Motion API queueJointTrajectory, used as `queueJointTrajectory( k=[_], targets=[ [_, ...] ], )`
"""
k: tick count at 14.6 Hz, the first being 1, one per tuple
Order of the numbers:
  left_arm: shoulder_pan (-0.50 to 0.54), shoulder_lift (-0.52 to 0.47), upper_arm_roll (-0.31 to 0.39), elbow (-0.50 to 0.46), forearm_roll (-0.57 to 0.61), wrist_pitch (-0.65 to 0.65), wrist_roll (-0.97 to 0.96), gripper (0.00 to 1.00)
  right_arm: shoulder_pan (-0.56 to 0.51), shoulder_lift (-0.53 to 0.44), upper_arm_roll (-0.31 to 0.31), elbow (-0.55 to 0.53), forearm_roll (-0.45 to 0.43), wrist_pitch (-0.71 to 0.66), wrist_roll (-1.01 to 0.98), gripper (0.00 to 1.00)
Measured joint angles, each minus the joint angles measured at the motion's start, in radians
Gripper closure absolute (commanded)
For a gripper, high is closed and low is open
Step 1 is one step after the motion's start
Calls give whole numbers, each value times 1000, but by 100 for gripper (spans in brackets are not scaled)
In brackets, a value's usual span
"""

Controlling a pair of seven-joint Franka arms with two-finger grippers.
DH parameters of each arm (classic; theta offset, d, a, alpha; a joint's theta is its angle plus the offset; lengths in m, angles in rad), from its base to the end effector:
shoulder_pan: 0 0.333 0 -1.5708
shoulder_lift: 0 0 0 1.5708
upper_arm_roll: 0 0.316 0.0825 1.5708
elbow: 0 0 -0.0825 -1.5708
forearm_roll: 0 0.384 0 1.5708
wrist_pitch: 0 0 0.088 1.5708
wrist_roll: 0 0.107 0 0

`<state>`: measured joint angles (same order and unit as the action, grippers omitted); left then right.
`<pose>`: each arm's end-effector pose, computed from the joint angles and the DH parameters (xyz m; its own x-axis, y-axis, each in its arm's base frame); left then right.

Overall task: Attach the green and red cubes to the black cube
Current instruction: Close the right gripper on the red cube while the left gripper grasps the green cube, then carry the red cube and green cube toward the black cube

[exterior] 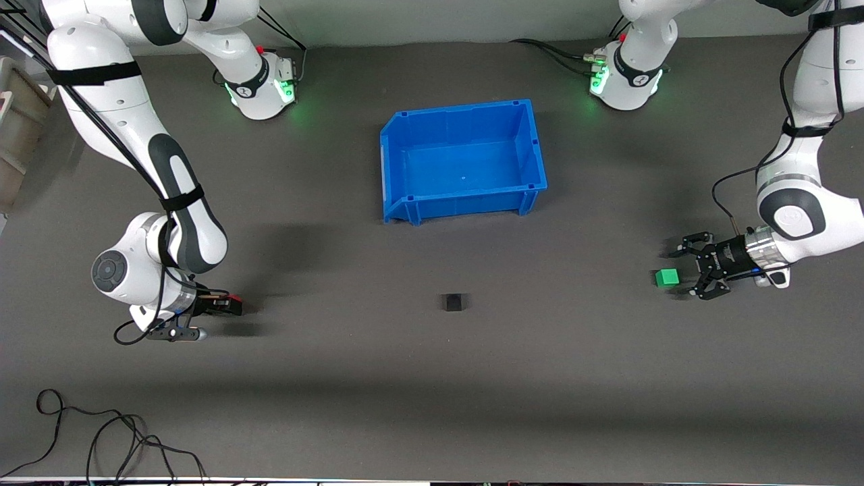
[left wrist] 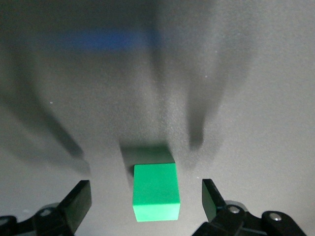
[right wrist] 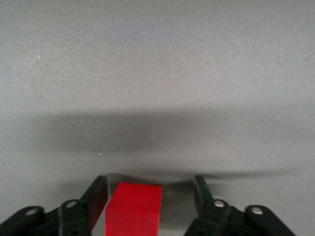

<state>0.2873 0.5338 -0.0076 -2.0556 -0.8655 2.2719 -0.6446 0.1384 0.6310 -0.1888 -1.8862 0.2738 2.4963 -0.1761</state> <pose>0.5447 0.1365 0.1550 -0.0091 0.8090 -0.5877 0.9966 0.0555 0.0610 0.6311 -0.0286 0.1738 0.9983 -0.0586 0.0034 -0.0583 -0.9969 -0.0526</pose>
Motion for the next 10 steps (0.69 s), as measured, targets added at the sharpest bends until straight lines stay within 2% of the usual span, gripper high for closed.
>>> queueJointTrajectory(
  k=[3, 4, 6, 10],
  targets=[
    [-1, 1, -1, -4, -1, 3, 2, 49, 1, 1, 2, 0, 0, 0, 0, 35],
    [-1, 1, -1, -4, -2, 3, 6, 58, 0, 1, 2, 0, 0, 0, 0, 38],
    [-1, 1, -1, -4, -2, 3, 12, 62, 0, 1, 1, 1, 0, 0, 0, 46],
    [-1, 1, -1, -4, -8, 3, 16, 62, 0, 0, 0, 1, 0, 0, 0, 46]
  ],
)
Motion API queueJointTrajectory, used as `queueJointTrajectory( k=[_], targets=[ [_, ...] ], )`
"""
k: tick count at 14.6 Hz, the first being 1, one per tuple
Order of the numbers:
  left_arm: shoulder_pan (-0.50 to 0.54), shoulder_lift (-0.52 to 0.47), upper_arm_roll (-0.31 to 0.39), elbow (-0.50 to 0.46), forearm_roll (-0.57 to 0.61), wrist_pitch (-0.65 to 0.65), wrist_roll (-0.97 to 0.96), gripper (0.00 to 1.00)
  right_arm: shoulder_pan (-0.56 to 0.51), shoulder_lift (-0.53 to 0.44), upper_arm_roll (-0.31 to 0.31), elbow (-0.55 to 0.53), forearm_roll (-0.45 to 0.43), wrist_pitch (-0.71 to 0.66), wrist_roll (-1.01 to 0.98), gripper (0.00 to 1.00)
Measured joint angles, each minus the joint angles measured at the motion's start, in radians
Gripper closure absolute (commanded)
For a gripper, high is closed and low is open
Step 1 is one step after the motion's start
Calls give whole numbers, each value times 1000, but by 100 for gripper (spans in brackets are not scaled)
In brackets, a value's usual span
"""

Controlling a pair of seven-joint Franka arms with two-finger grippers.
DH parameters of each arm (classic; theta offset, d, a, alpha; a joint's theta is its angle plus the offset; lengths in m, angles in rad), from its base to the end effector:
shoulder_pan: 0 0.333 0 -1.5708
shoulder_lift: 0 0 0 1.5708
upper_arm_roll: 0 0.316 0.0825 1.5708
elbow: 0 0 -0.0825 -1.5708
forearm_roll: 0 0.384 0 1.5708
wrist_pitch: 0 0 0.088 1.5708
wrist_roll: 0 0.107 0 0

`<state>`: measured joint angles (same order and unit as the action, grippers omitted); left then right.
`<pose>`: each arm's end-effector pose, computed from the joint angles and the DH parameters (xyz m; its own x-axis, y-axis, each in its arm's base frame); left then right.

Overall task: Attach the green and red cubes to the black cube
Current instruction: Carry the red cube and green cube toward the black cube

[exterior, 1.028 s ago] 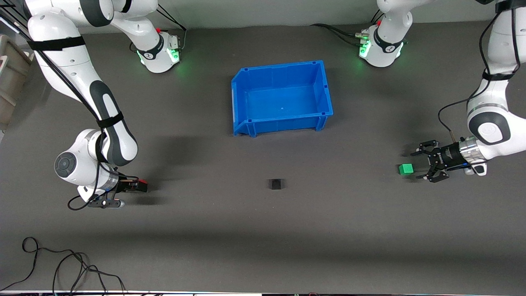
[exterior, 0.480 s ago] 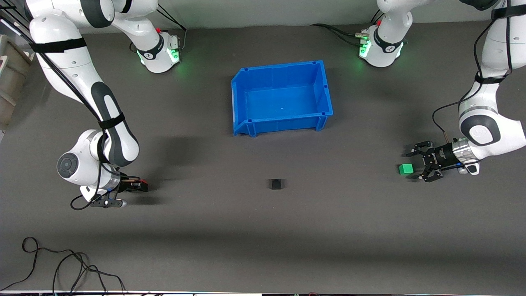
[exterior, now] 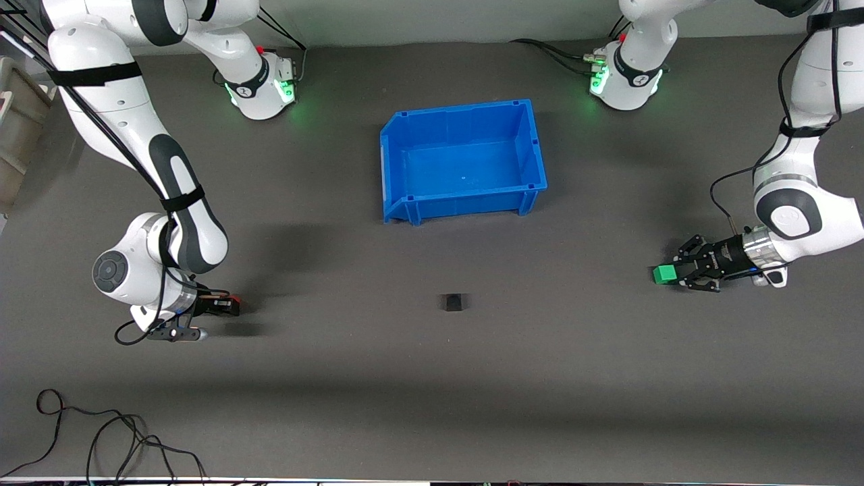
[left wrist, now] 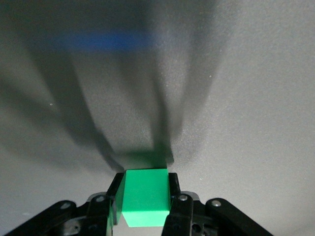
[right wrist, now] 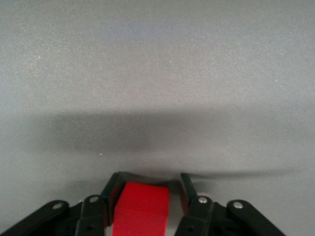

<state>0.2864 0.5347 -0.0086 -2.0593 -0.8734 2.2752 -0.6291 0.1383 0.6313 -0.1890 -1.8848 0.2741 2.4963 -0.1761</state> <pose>0.5437 0.1354 0.1534 0.0003 0.8080 -0.5892 0.9964 0.0494 0.0683 0.6315 -0.0288 0.1741 0.9983 -0.0589 0.0045 -0.0586 -0.9969 -0.0526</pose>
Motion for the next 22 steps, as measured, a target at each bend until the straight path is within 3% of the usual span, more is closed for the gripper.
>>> queueJointTrajectory(
  k=[6, 7, 8, 11, 13, 19, 22],
  targets=[
    [2, -13, 2, 60, -6, -87, -6, 64, 0, -2, -1, 0, 5, -1, 0, 72],
    [2, -15, 2, 92, -5, -129, -18, 65, 0, -2, -1, 0, 10, -1, 0, 80],
    [1, -17, 2, 125, -3, -171, -29, 68, 0, -2, -1, 0, 13, -1, 0, 100],
    [-34, -19, -6, 185, -1, -236, -39, 70, 0, -2, -1, 1, 16, -2, 0, 100],
    [-111, -18, -16, 203, -5, -228, -40, 71, 0, -3, -1, 5, 26, -19, 0, 100],
    [-420, 62, -28, 308, -16, -15, -272, 74, -7, -39, -5, 60, 50, -193, 0, 100],
    [-532, 139, -28, 392, -16, 60, -439, 74, -21, -69, -7, 67, 114, -243, 20, 100]
  ],
)
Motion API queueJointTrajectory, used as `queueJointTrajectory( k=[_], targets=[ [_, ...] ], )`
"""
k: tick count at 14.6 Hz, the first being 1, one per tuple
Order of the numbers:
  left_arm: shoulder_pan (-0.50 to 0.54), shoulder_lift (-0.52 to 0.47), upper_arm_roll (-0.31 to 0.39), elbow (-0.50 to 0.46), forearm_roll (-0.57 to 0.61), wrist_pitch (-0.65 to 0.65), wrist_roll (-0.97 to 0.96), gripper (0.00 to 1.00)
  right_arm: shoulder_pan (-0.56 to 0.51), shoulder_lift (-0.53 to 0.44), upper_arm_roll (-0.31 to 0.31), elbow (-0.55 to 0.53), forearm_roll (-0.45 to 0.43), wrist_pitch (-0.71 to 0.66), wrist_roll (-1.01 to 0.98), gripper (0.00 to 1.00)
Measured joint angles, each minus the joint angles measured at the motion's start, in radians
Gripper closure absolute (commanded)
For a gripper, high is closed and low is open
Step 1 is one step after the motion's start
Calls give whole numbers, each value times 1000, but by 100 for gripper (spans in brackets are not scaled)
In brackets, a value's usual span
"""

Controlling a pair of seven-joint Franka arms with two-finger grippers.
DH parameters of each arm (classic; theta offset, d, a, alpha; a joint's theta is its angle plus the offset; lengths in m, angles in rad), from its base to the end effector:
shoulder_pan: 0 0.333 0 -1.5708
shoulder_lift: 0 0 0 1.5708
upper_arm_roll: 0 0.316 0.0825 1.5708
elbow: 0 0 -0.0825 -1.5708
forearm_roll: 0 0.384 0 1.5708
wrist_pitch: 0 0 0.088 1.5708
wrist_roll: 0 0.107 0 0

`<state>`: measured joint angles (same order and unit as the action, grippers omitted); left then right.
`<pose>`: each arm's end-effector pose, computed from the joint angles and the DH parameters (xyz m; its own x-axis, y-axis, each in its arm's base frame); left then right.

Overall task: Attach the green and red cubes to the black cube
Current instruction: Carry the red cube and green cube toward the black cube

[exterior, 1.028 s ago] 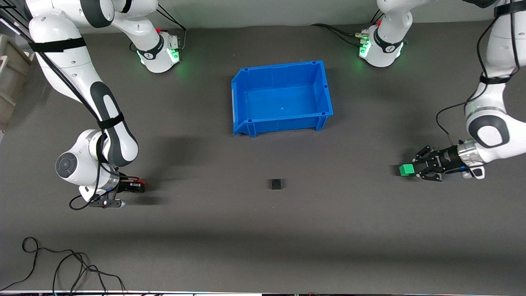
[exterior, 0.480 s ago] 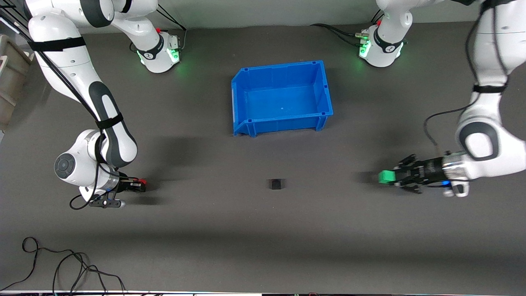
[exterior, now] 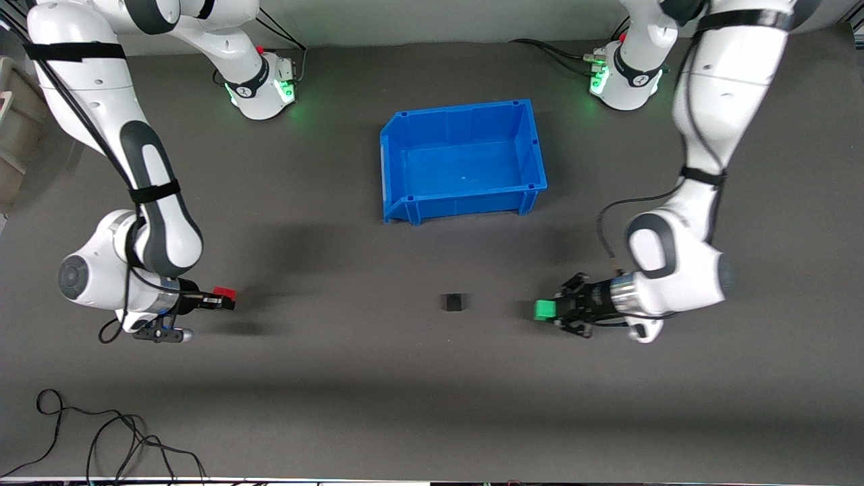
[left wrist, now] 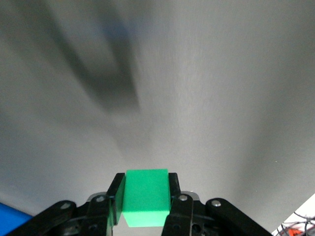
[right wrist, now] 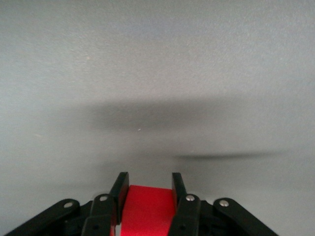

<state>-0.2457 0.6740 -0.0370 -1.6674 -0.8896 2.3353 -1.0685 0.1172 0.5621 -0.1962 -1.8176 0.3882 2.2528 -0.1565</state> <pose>0.6564 -0.2009 0.2175 0.1405 0.7886 -0.5986 0.9899 -0.1018 0.0982 0.6384 -0.0324 0.2247 0.9837 -0.1509 -0.0976 -0.1668 -0.9688 -0.1835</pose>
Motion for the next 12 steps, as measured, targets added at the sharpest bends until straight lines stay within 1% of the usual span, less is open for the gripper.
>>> queueJointTrajectory(
  k=[3, 5, 8, 12],
  targets=[
    [-62, 35, 1, 33, 1, 21, -91, 74, 4, -20, 2, 0, 17, -5, 113, 100],
    [-95, 51, 1, 33, 1, 43, -111, 74, 17, -37, 11, 1, 20, -7, 258, 100],
    [-144, 93, 1, 33, 0, 108, -155, 74, 102, -57, 15, 8, 22, -8, 541, 100],
    [-196, 121, 1, 52, -1, 159, -235, 74, 225, -58, 17, 61, 22, -6, 923, 100]
  ],
)
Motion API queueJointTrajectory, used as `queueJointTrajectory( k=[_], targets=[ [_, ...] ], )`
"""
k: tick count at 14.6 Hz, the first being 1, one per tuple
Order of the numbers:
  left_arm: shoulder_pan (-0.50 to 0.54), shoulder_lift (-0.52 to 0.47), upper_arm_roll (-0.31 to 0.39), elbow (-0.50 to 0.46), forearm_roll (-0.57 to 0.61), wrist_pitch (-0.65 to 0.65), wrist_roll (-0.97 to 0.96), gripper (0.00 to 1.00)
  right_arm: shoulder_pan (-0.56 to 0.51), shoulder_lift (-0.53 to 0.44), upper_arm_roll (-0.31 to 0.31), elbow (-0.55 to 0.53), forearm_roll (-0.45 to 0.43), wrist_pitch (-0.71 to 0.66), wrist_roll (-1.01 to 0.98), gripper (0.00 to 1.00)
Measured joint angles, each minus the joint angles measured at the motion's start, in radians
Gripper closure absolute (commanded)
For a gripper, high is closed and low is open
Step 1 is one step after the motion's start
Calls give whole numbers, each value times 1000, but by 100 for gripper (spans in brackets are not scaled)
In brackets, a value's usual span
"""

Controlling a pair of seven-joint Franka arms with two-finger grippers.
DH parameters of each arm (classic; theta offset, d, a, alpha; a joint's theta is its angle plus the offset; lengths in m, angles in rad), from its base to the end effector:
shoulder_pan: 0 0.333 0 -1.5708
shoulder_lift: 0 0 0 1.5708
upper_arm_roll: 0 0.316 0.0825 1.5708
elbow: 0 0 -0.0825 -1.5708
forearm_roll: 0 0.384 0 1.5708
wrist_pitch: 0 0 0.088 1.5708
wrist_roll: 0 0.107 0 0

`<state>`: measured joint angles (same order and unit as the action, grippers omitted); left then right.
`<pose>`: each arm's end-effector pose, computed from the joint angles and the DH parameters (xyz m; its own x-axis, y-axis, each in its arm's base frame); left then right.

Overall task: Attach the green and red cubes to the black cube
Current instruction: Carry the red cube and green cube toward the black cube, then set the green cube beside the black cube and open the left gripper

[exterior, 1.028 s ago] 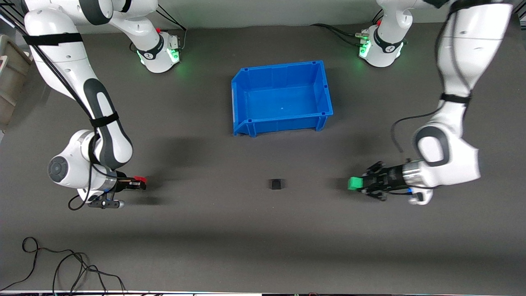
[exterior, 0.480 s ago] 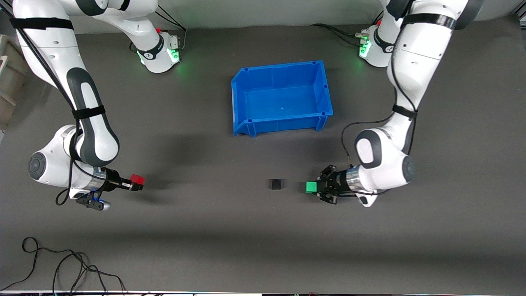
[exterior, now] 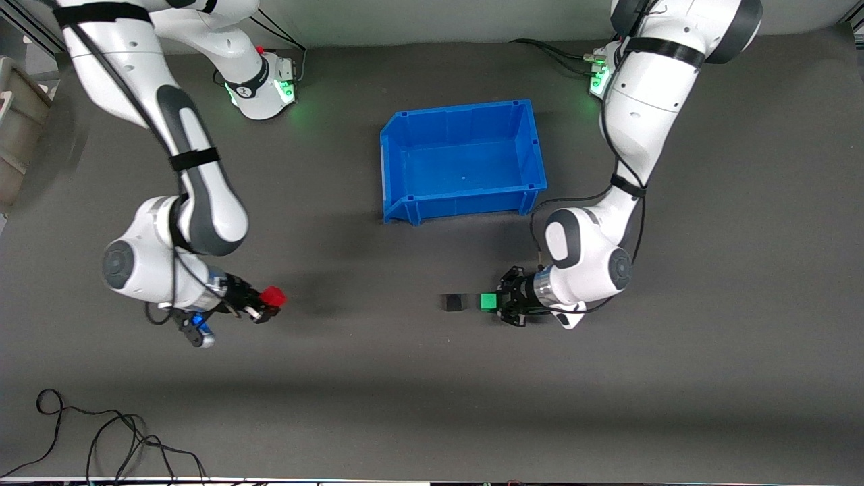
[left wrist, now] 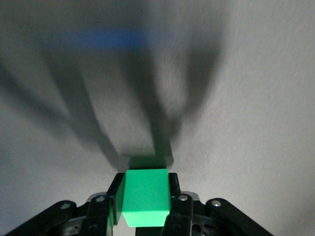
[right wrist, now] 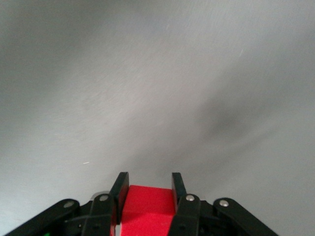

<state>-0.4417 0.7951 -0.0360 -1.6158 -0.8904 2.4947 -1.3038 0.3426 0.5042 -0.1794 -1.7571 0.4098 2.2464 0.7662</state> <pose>0.6217 -0.3133 0.1639 0.0250 0.8347 -0.5502 0.9997 -0.0192 0.0163 0.6490 0.1290 0.2861 0.6670 -0.7235 -0.1777 -0.7450 -0.6509 -0.1463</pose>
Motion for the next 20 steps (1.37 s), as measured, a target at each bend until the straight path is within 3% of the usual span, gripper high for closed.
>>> queueJointTrajectory(
  k=[6, 11, 12, 13, 14, 20],
  targets=[
    [-44, 44, 0, 68, 0, 24, -87, 74, 149, 73, 1, 125, 0, 2, 525, 100],
    [-66, 48, 1, 78, 1, 28, -98, 72, 216, 170, 2, 247, -2, 6, 799, 100],
    [-74, 48, 1, 80, 2, 28, -98, 61, 228, 193, 2, 272, -2, 6, 853, 100],
    [-83, 49, 1, 81, 2, 29, -98, 12, 240, 218, 2, 300, -2, 6, 909, 100],
    [-94, 49, 1, 81, 2, 31, -98, 0, 252, 248, 2, 330, -2, 6, 965, 100],
    [-93, 47, 24, 103, 47, 37, -99, 0, 298, 405, 2, 448, -40, 6, 1130, 100]
  ],
)
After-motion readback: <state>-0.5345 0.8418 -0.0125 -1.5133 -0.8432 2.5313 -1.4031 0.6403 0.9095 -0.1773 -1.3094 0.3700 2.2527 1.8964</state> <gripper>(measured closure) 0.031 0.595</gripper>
